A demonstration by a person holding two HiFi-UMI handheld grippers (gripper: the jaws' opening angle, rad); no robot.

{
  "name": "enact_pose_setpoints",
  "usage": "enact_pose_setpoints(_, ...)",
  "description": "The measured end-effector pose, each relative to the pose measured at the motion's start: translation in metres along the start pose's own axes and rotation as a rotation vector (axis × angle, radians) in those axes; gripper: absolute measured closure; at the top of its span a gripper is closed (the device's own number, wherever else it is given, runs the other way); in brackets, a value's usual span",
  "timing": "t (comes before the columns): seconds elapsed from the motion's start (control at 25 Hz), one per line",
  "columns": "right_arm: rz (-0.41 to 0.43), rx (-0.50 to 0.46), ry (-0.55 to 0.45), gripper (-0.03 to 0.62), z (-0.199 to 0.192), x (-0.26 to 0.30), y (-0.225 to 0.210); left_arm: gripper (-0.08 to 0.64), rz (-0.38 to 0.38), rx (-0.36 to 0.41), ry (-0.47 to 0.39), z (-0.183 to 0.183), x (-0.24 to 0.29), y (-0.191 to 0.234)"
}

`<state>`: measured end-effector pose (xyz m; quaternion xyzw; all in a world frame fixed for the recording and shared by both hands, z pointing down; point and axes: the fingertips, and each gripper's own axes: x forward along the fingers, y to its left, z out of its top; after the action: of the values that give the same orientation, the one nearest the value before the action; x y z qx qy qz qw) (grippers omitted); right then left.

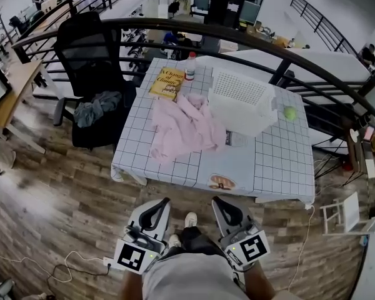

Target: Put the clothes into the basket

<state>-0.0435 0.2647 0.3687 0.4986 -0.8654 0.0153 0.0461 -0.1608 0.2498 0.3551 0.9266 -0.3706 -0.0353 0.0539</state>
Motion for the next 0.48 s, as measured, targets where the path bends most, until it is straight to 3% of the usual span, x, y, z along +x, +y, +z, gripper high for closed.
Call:
enact_pose_setpoints(0.12,0.020,0.009,-0.007,0.575,0.001,0.010,-0.016,0.560,0.015,0.027,-0.028,0.003,0.019,0.005)
enact_pose_setpoints(0.48,0.077,0.042,-0.033,0.575,0.004,0.041,-0.062,0.560,0.058,0.023,0.027,0.007,0.070,0.016)
